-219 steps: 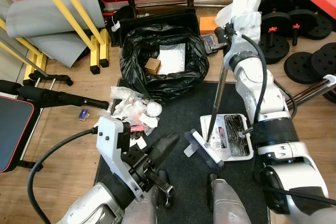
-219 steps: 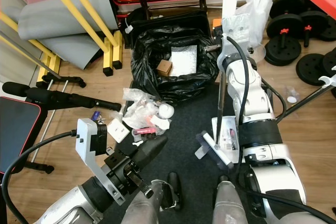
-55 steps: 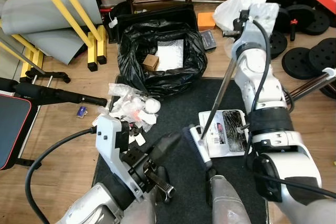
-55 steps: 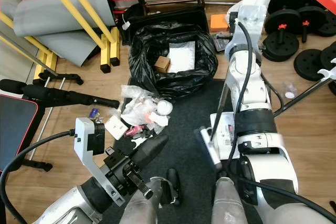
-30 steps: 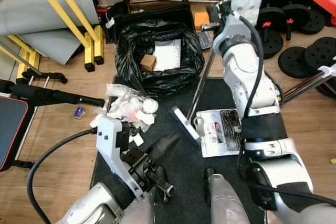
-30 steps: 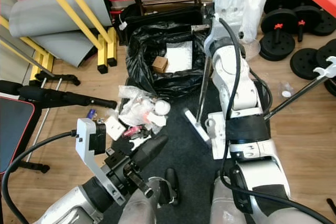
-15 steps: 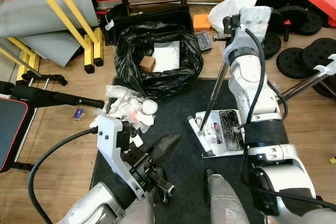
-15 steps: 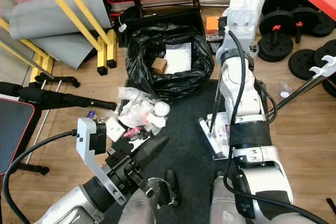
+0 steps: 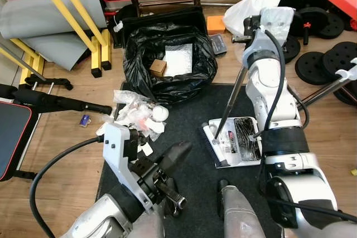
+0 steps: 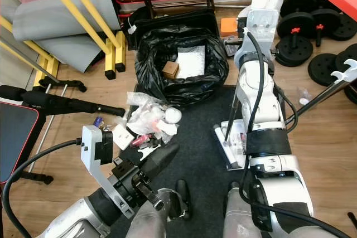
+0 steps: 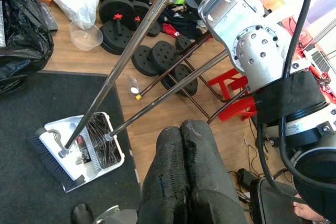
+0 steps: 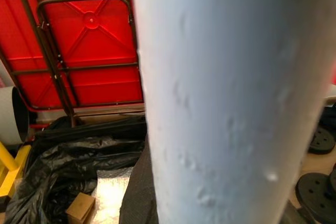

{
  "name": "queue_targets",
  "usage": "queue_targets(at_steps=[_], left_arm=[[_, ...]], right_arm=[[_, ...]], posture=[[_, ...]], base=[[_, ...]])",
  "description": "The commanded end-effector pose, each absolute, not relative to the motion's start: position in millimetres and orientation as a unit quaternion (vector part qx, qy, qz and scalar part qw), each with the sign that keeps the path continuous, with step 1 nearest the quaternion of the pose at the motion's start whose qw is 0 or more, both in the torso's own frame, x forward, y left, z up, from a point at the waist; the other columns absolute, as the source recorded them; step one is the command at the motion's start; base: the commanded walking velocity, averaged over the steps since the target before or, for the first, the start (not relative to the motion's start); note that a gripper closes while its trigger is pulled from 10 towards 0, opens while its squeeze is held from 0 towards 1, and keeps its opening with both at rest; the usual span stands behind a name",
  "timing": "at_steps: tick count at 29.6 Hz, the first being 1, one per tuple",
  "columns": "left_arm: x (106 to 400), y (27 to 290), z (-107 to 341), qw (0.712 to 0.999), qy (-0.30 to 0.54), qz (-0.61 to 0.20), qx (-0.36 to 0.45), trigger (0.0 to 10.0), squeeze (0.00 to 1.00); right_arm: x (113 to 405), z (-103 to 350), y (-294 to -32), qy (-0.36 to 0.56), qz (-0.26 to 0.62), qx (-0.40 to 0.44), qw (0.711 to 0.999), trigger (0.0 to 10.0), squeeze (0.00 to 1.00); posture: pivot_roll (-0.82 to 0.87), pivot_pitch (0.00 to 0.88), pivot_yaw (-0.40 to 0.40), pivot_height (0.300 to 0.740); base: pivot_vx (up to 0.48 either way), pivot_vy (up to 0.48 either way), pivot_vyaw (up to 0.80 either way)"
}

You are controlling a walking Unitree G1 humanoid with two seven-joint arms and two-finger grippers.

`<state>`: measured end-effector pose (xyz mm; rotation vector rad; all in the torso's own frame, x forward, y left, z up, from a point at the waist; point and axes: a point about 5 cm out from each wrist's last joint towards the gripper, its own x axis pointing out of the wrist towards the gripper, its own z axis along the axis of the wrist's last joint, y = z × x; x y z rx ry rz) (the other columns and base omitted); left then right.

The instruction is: Sweep floor

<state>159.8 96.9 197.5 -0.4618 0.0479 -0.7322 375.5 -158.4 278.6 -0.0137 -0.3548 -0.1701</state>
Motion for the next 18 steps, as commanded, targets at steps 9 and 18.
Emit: queue_targets(at_steps=[9, 18], left_arm=[[159, 97, 194, 0.906, 0.031, -0.356, -0.226, 10.0, 0.0], [160, 96, 194, 0.906, 0.03, -0.357, -0.228, 10.0, 0.0]], right_arm=[[371, 310, -156, -0.224, -0.088, -0.02, 0.97, 10.0, 0.0], [370, 320, -152, -0.234, -0.077, -0.01, 0.969, 10.0, 0.0]], posture=[[0.0, 0.395, 0.066, 0.74], [-0.01, 0.388, 0.064, 0.74]], base=[[0.0, 0.0, 0.0], [0.0, 0.0, 0.0]])
